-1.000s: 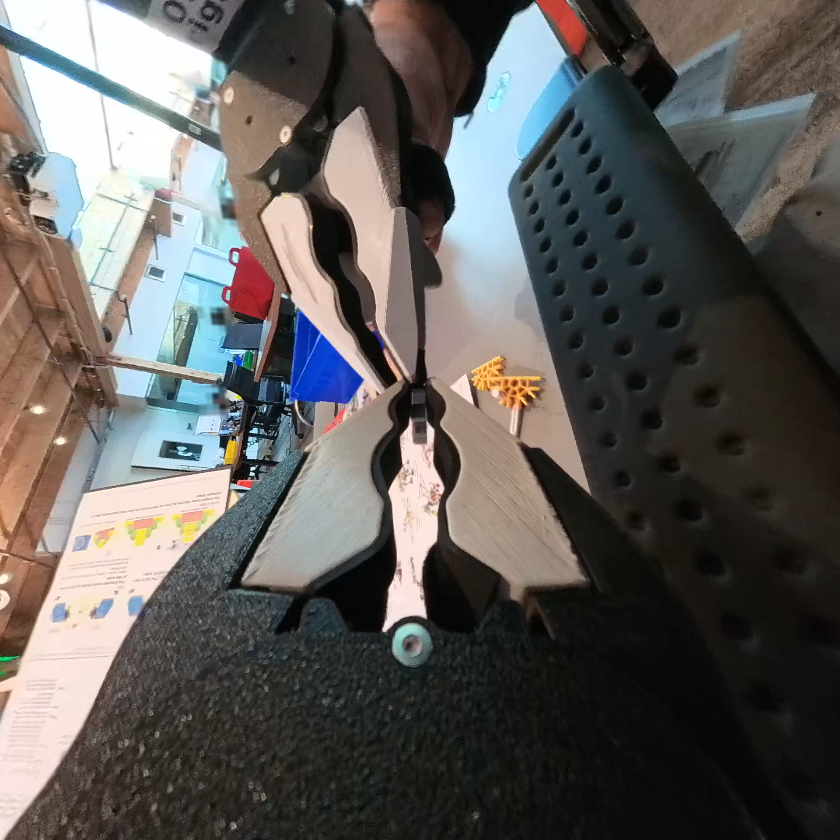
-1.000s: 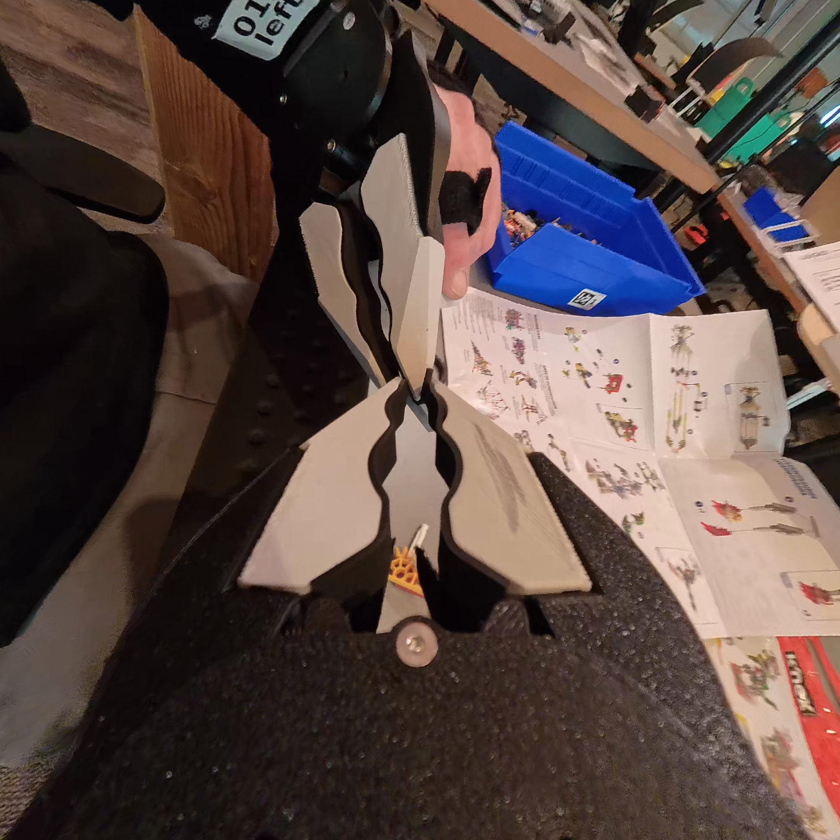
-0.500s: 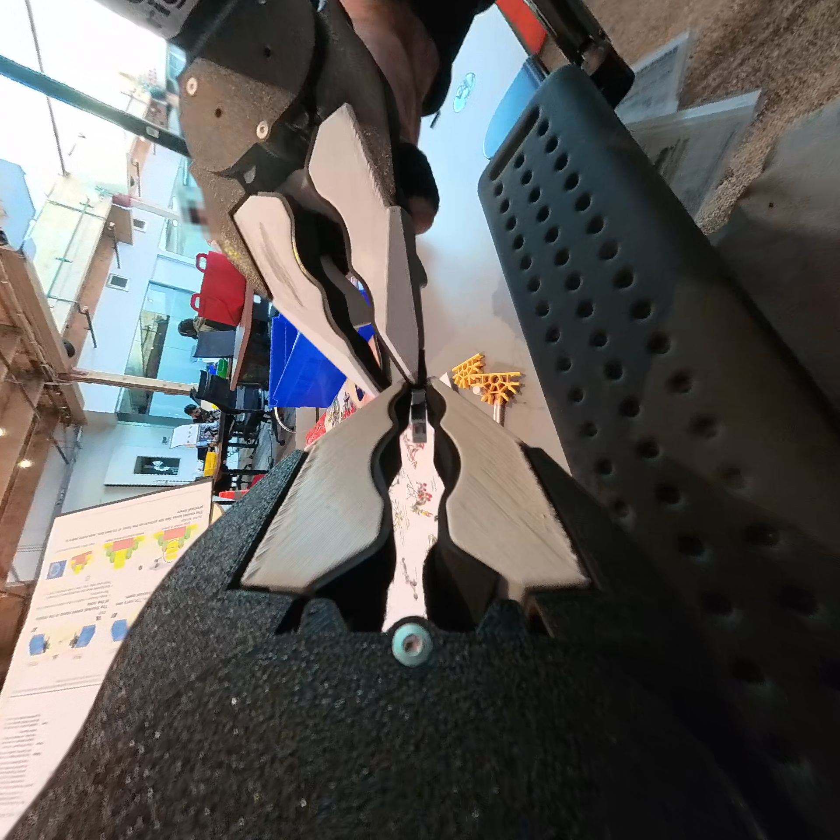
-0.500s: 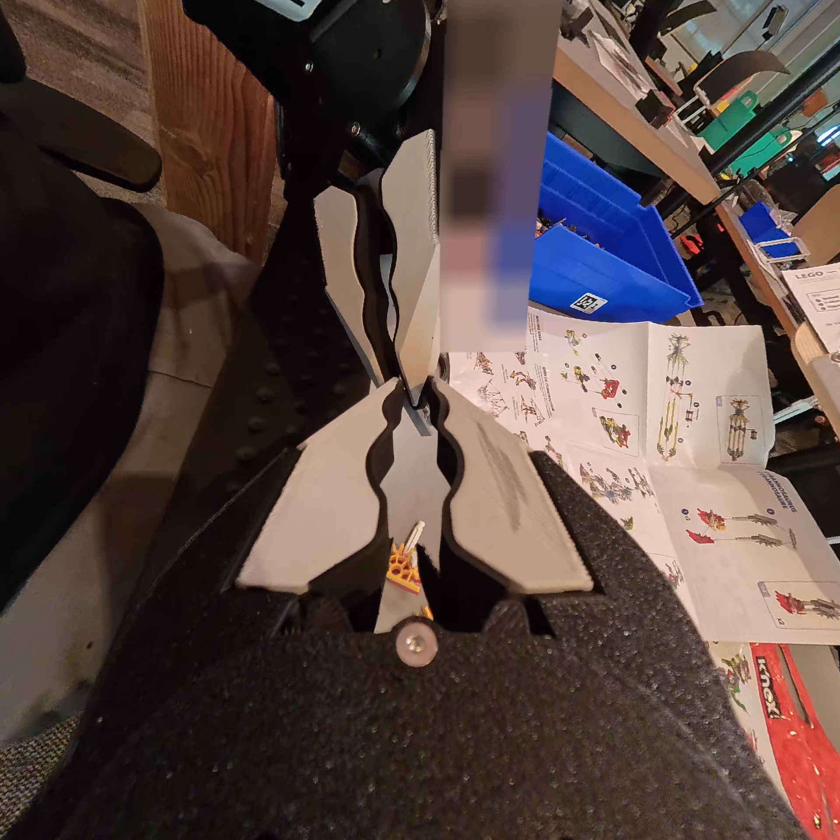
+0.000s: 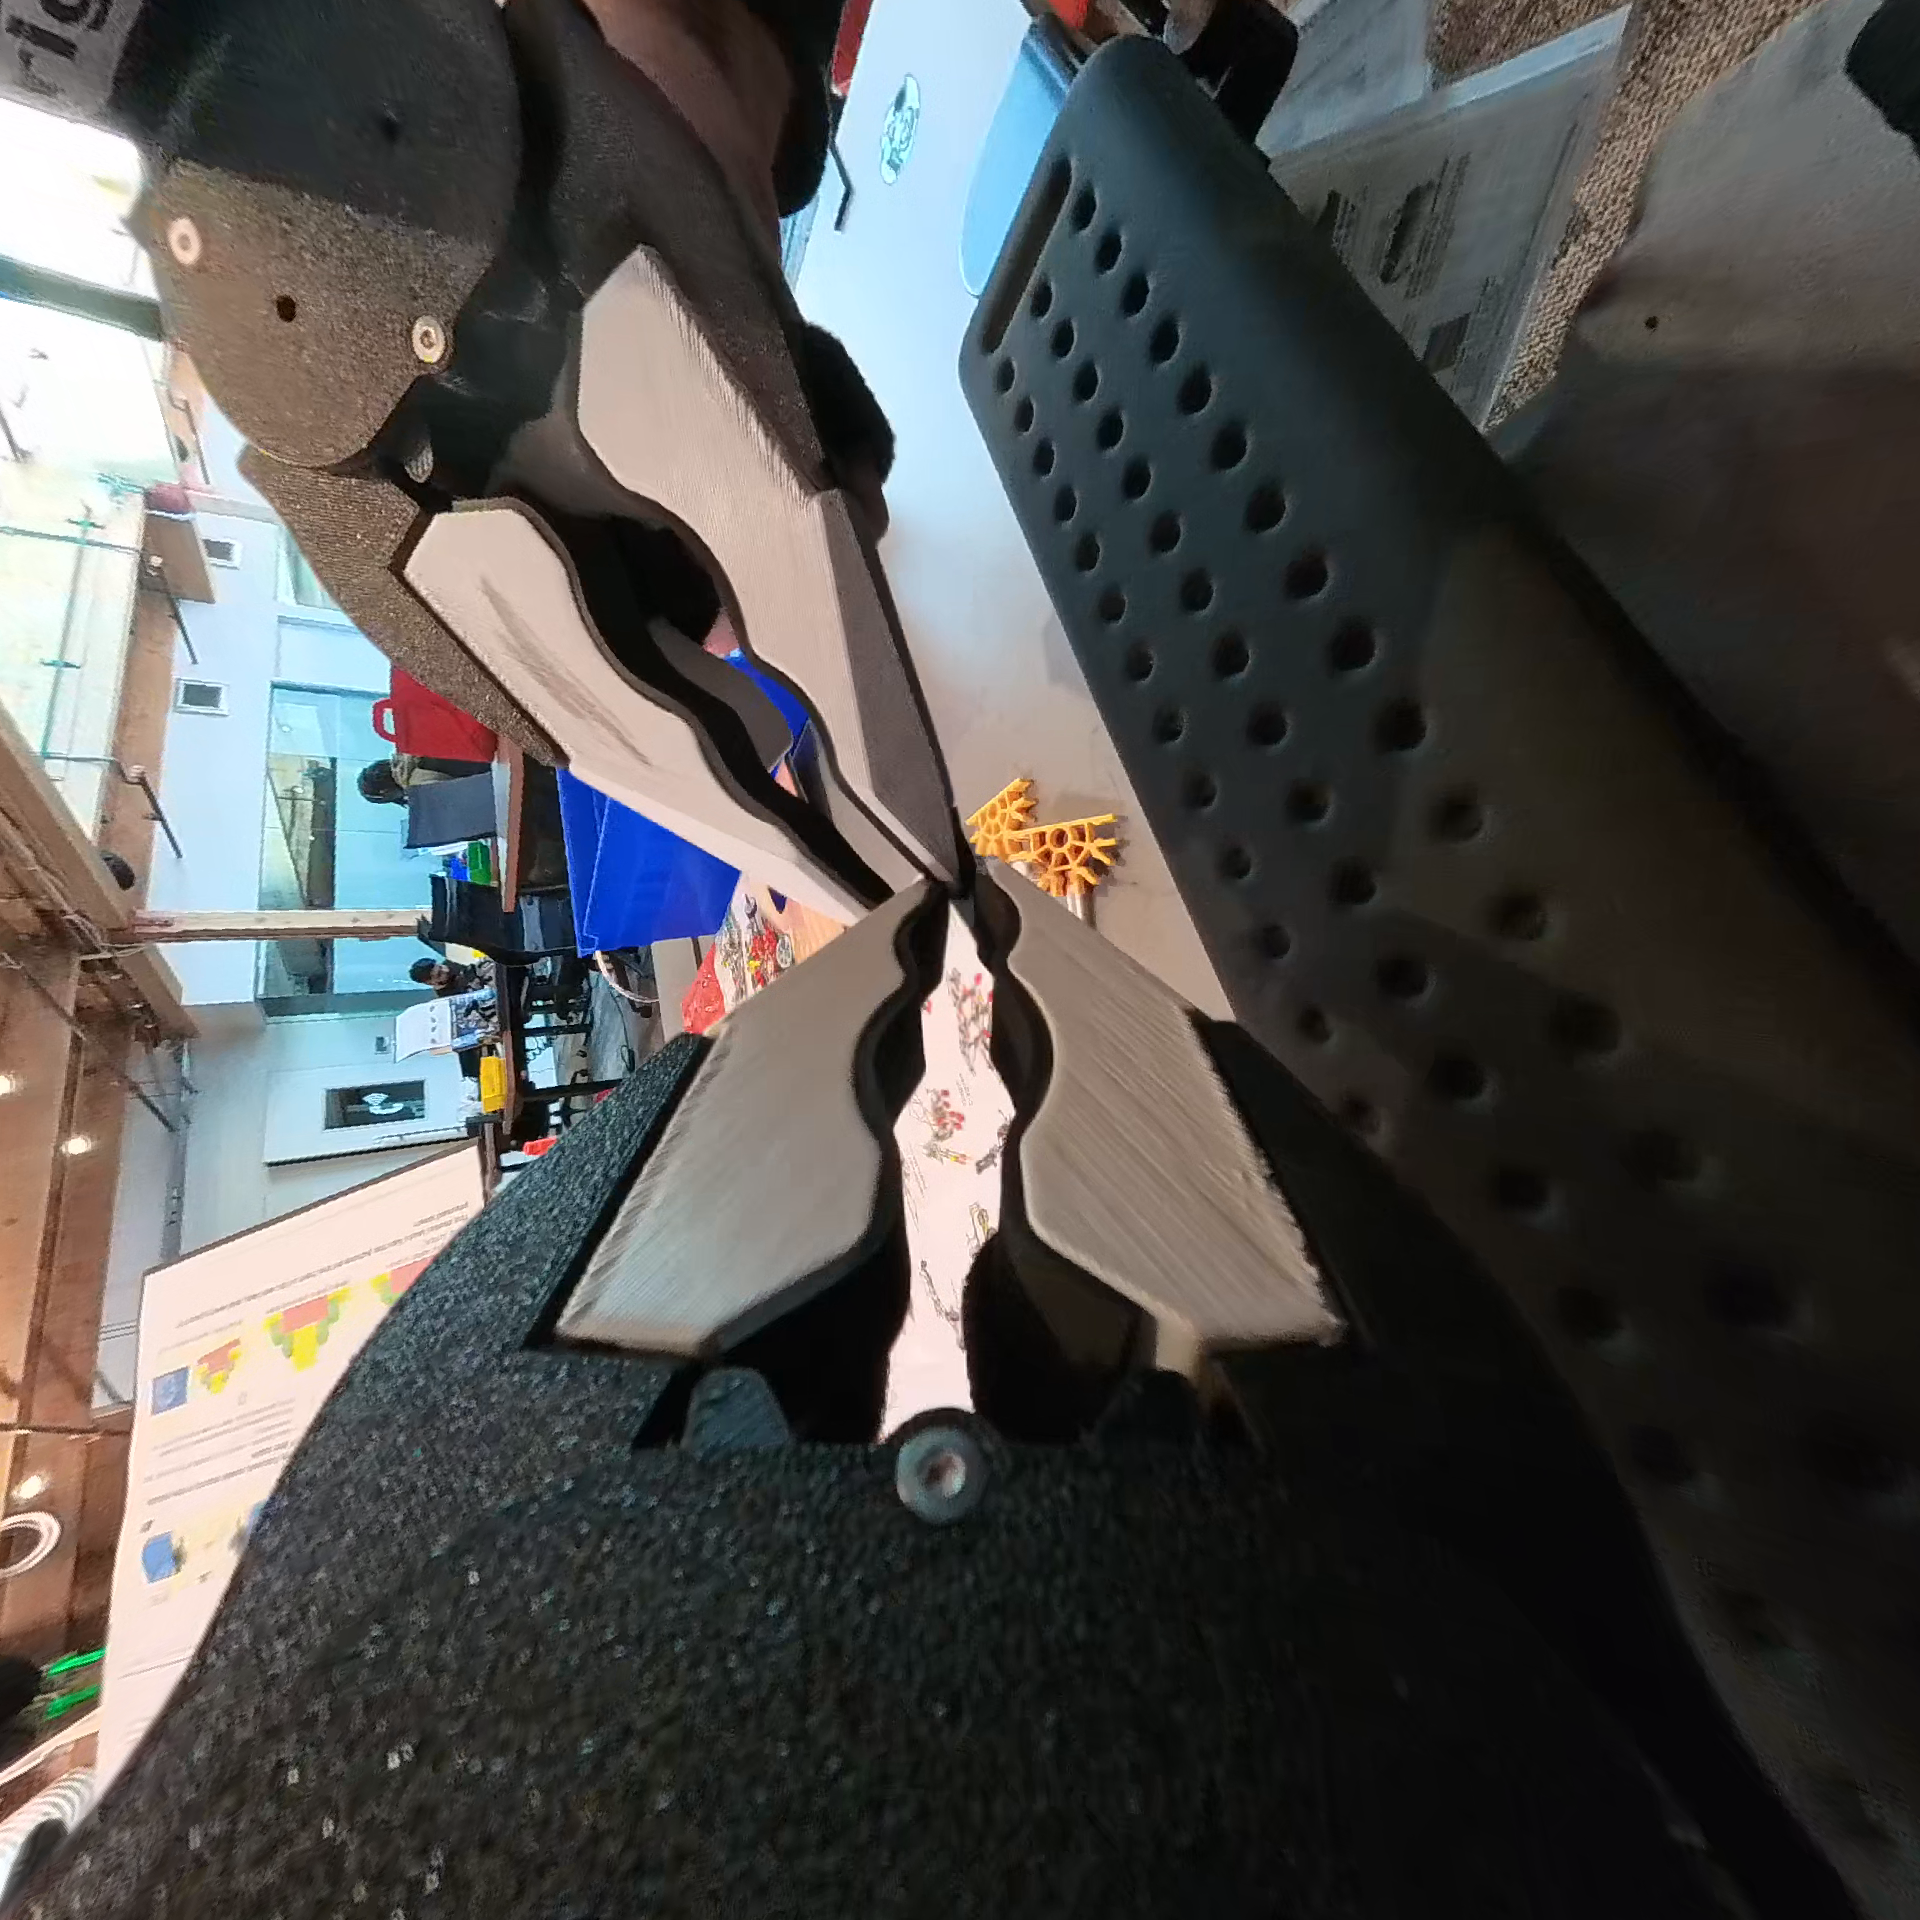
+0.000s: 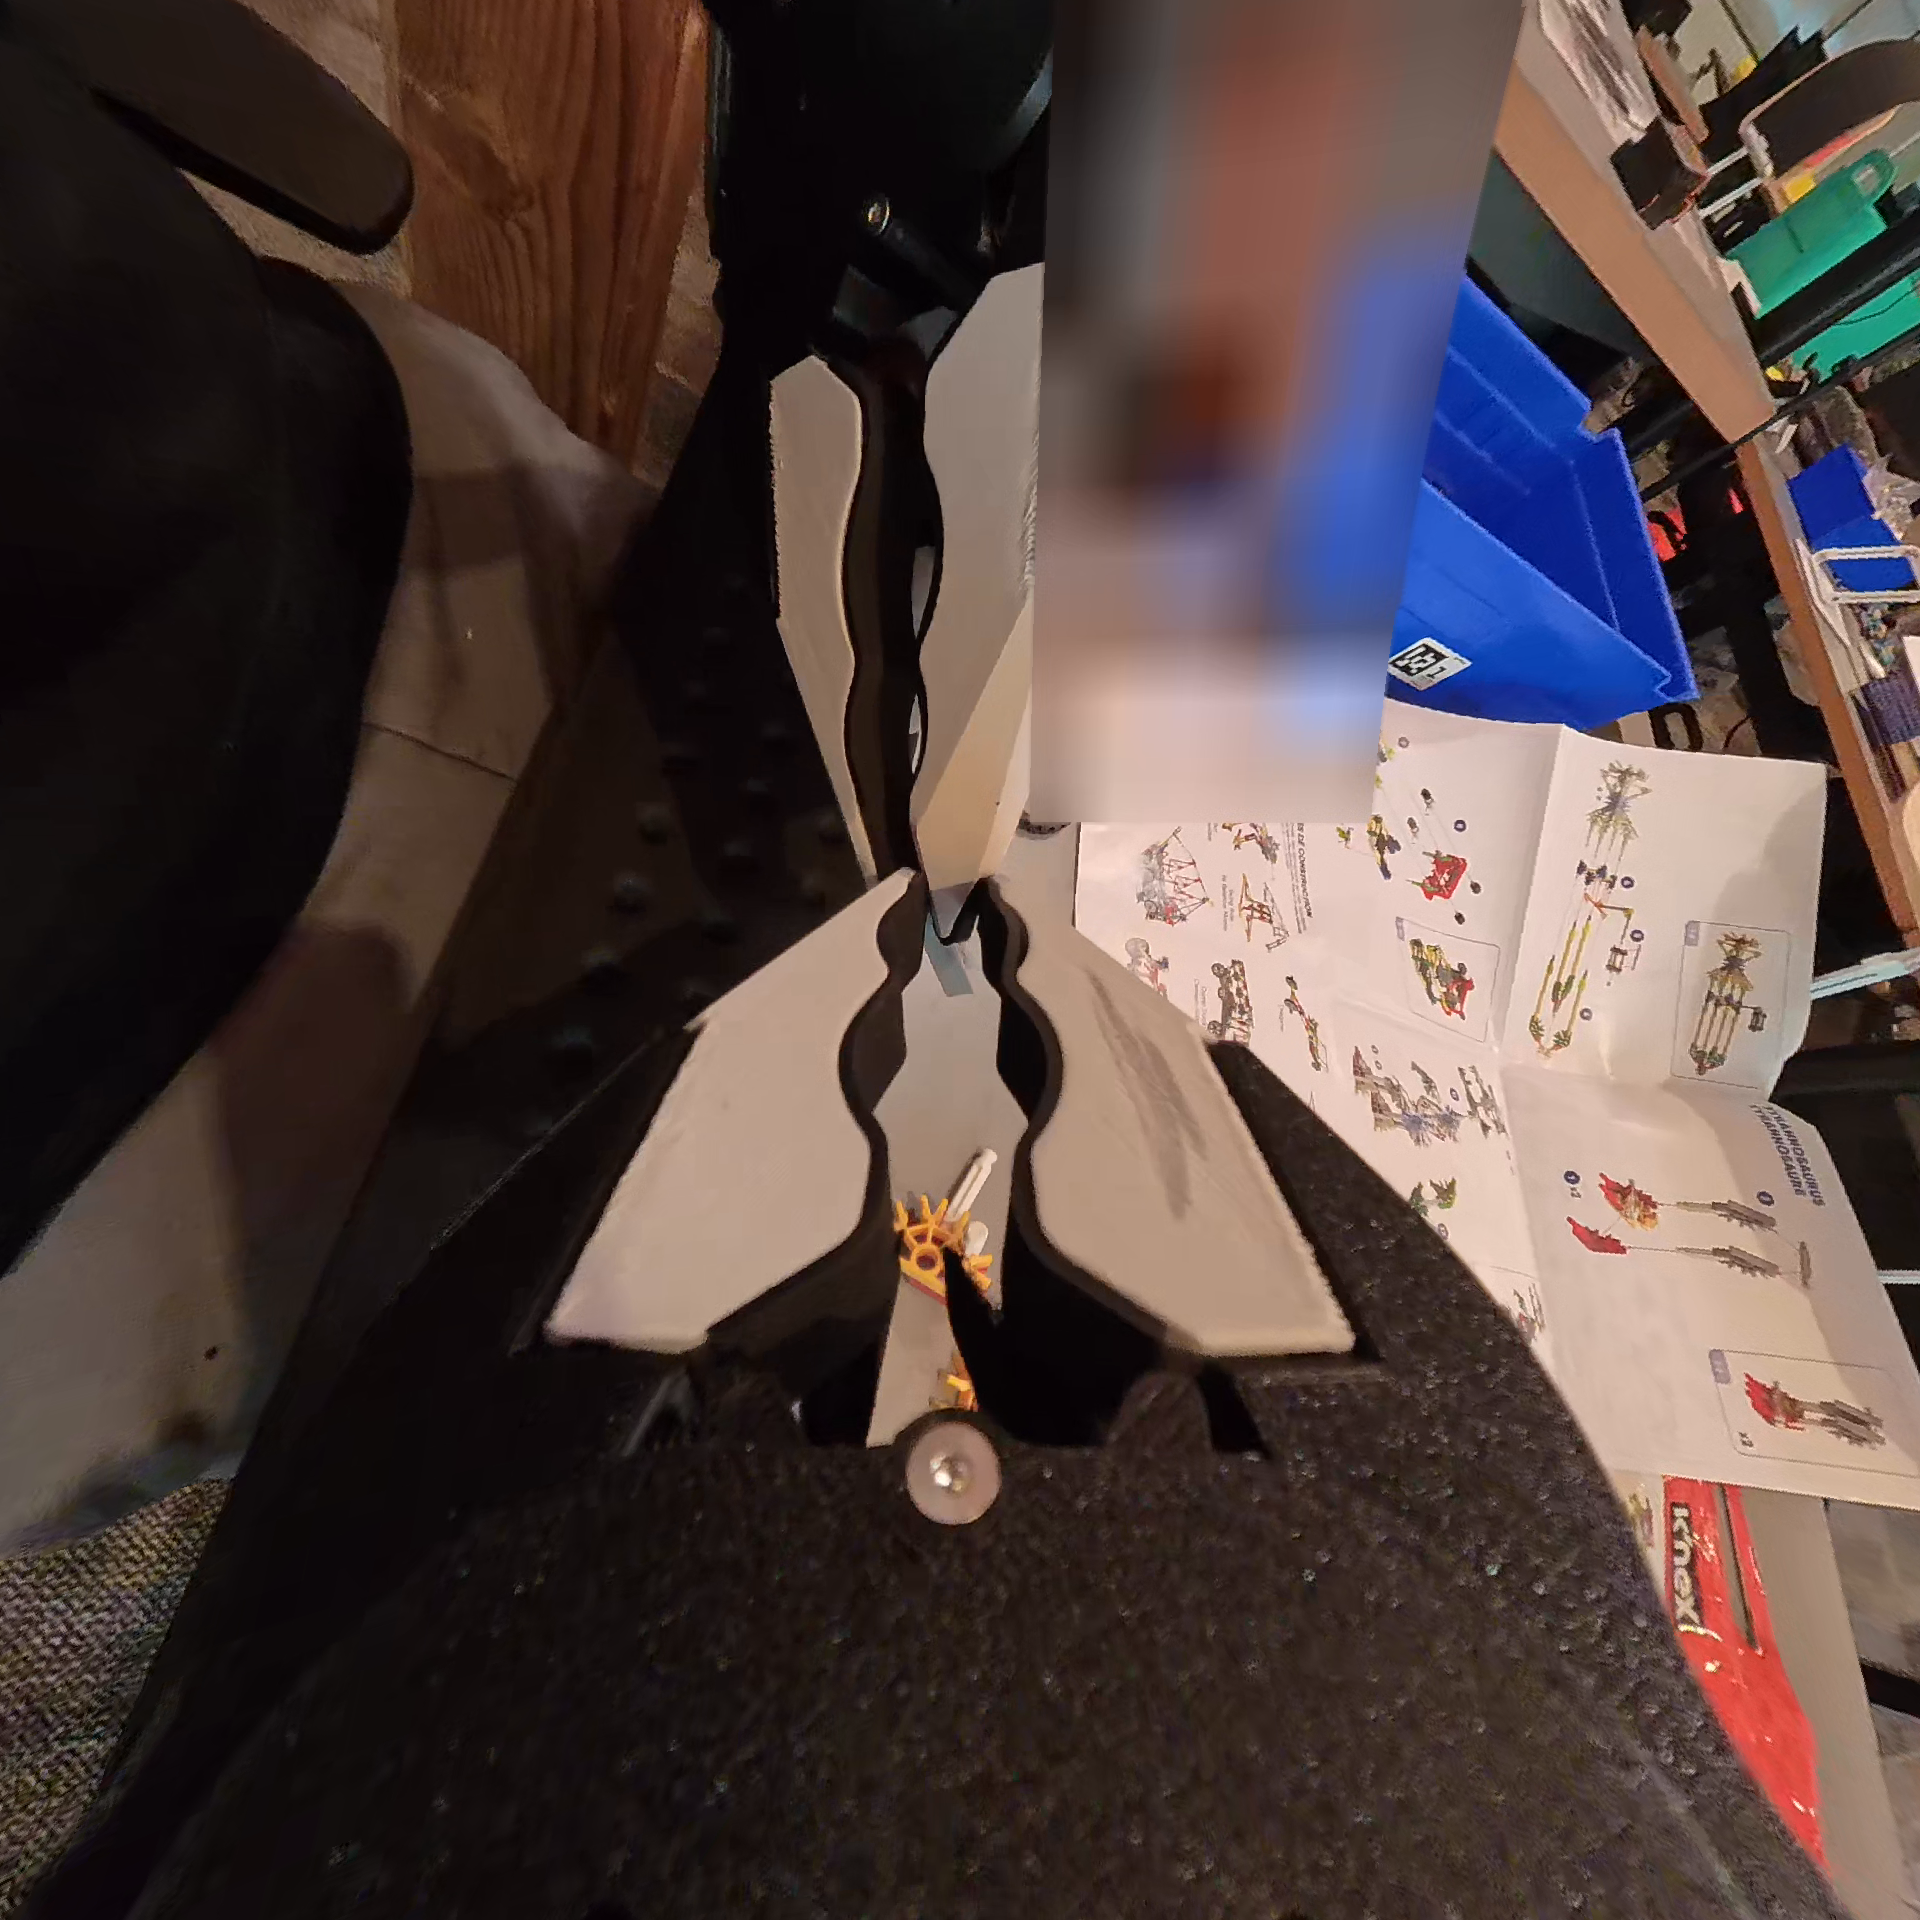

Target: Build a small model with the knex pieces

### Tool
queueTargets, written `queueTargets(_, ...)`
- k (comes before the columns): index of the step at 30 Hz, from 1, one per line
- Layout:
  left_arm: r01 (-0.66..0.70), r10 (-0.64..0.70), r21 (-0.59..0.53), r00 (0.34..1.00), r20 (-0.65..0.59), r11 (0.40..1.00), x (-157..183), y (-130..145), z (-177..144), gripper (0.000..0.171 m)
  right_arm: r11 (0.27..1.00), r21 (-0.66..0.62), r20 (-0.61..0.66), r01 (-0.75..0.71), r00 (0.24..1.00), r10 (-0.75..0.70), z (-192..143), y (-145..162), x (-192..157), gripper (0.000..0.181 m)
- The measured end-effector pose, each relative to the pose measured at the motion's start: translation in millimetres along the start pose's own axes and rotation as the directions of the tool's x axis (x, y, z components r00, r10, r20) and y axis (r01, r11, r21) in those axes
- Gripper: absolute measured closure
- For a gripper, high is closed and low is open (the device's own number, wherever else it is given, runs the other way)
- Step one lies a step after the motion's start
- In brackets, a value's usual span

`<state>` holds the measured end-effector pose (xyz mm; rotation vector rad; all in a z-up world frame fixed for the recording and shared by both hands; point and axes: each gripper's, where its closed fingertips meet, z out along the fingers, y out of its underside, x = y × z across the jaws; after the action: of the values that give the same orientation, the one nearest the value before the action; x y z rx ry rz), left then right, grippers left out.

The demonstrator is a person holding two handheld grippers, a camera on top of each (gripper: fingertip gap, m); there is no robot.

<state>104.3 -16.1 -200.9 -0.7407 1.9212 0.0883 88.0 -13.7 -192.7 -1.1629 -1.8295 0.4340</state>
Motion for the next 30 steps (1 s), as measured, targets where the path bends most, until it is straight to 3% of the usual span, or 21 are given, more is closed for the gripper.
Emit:
queueTargets(8,0.048,-0.048,0.014,0.998,-0.032,0.999,6,1,3,0.170,0.998,-0.042,0.006,0.038,0.999,-0.038,3,4,-4,0.175)
queueTargets(10,0.067,-0.067,0.013,0.998,0.008,0.998,1,7,5,0.168,0.998,-0.058,-0.021,0.027,0.999,-0.028,3,9,3,0.173)
queueTargets(12,0.154,-0.155,0.040,0.987,0.032,0.987,-8,13,6,0.166,0.999,-0.047,-0.066,-0.003,0.998,0.000,-1,9,14,0.172)
queueTargets(13,0.212,-0.214,0.049,0.976,0.031,0.976,-13,17,5,0.167,0.999,-0.019,-0.076,-0.036,0.997,0.034,-3,8,19,0.171)
queueTargets(15,0.292,-0.297,0.083,0.953,0.054,0.953,-23,23,2,0.167,0.993,0.001,-0.080,-0.118,0.990,0.118,-6,13,26,0.150)
queueTargets(22,0.566,-0.576,0.167,0.817,0.014,0.807,-32,39,5,0.157,0.968,0.049,-0.097,-0.244,0.964,0.248,-7,19,37,0.149)
queueTargets(30,0.672,-0.686,0.206,0.728,-0.009,0.711,-38,49,5,0.149,0.951,0.032,-0.109,-0.306,0.945,0.308,-2,30,41,0.150)
